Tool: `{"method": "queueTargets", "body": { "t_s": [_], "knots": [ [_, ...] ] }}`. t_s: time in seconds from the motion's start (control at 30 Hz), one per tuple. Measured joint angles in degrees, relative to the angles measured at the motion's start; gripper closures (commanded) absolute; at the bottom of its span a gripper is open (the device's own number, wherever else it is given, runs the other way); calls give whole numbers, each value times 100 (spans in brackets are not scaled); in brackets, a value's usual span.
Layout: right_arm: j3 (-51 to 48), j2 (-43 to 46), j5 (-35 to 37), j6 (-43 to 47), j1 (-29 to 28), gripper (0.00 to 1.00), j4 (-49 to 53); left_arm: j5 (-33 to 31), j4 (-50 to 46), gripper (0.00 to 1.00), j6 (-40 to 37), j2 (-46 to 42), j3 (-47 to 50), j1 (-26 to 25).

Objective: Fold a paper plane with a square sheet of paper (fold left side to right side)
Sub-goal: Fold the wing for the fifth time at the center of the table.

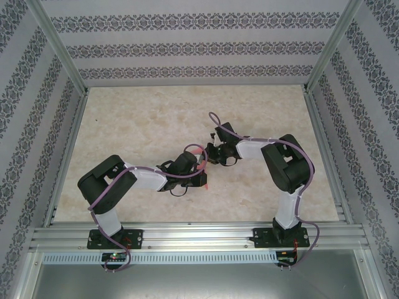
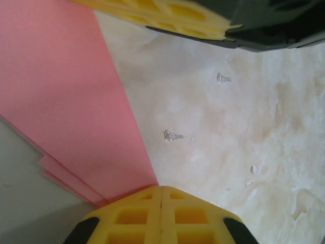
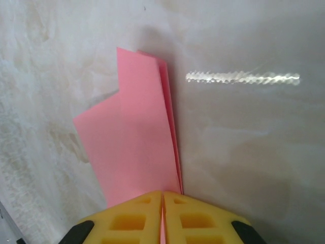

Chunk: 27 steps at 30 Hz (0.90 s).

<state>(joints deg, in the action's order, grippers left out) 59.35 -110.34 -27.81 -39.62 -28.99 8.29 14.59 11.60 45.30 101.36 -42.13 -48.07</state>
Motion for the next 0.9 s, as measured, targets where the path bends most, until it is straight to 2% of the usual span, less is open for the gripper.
{"method": "queueTargets", "body": {
  "t_s": [0.47,0.9],
  "knots": [
    [645,-282,79,214,-4,89,811,-2,20,94,0,0,13,0],
    [1224,-656,-85,225,111,89,1152,-17,81,94,0,7,35,-4]
  ]
}}
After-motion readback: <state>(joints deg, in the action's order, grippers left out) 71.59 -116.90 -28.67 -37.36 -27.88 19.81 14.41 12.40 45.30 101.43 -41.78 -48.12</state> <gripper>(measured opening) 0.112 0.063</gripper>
